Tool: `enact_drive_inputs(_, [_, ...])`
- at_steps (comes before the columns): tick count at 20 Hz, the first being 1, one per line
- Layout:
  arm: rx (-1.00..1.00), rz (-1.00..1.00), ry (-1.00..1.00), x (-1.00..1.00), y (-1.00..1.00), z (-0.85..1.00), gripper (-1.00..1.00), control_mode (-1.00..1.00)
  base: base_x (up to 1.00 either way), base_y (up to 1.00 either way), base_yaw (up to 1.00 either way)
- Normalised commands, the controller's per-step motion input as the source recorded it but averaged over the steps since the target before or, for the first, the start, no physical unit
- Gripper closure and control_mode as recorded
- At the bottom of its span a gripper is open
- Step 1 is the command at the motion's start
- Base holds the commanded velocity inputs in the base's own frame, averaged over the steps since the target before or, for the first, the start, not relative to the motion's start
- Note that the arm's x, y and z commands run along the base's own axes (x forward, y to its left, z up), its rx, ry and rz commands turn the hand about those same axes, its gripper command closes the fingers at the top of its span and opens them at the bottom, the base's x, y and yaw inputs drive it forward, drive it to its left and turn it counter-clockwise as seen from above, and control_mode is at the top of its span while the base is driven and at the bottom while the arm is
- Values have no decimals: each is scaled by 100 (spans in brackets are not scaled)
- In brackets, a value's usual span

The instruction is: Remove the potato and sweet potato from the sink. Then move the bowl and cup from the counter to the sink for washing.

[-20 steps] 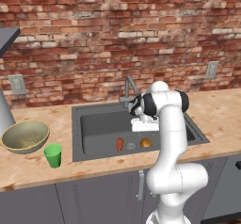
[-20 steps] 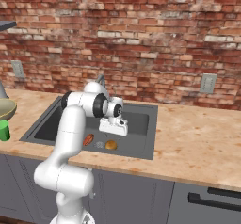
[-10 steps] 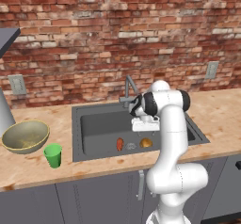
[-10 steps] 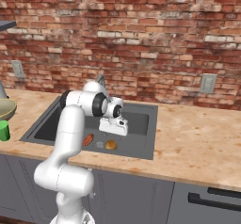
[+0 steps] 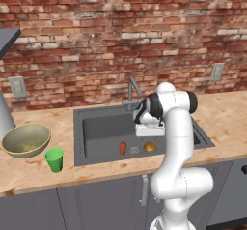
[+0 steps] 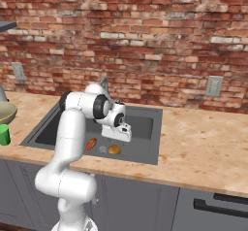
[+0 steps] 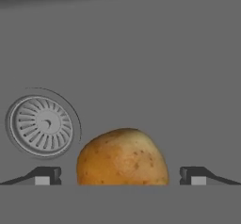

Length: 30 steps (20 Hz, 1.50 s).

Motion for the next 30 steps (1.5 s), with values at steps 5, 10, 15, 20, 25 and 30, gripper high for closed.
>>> enact_drive_inputs(5, [0,0,-12,1,0,-4,-100,-100,0,0,0])
enact_drive_inputs(10, [1,0,-1,0,0,0,-100,-100,0,0,0])
enact_drive_inputs(15, [0,0,1,0,0,0,-100,-100,0,0,0])
enact_drive_inputs(20, [0,0,6,-3,0,5,-100,-100,0,0,0])
enact_drive_inputs(25, [0,0,6,-5,0,6,-100,-100,0,0,0])
enact_drive_inputs(30, [0,0,3,-4,0,0,-100,-100,0,0,0])
